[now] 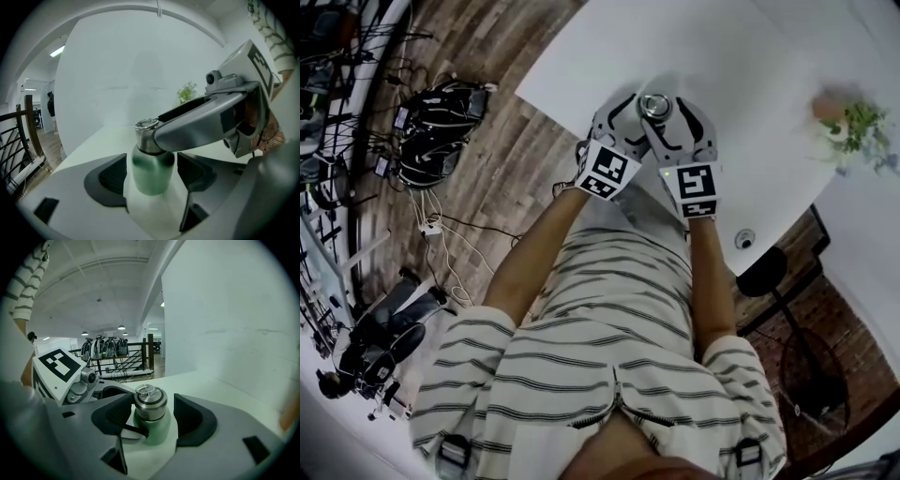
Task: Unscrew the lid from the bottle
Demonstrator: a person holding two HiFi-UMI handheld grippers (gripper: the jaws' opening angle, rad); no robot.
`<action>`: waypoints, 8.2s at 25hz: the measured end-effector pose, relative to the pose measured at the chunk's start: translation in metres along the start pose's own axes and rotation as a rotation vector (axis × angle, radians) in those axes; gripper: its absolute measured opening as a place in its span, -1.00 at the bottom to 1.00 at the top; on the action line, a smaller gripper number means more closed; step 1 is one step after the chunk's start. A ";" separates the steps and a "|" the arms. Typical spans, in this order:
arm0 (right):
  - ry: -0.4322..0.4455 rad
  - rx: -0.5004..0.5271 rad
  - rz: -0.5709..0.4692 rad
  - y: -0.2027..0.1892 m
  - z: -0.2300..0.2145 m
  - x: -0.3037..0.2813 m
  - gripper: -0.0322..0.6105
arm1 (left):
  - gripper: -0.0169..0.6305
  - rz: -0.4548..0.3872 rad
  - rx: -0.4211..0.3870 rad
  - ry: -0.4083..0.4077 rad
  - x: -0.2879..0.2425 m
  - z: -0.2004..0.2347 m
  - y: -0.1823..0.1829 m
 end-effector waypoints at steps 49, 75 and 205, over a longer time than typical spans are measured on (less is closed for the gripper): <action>0.811 0.378 0.065 0.013 -0.053 -0.036 -0.11 | 0.02 0.032 -0.036 -0.028 -0.016 0.002 -0.004; 0.413 0.164 -0.047 0.011 -0.026 -0.009 0.11 | 0.02 0.045 -0.032 -0.026 -0.014 0.004 -0.003; 0.904 0.318 0.045 0.013 -0.062 -0.038 -0.16 | 0.03 0.066 -0.039 -0.053 -0.016 0.005 -0.005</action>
Point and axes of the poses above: the fingertips, and each gripper's own axes: x backward along the fingers, z to its left, y out of its top, the point moved 10 cm from there along x, backward along the fingers, and after that the axes turned 7 degrees about -z, right-handed, at the moved point
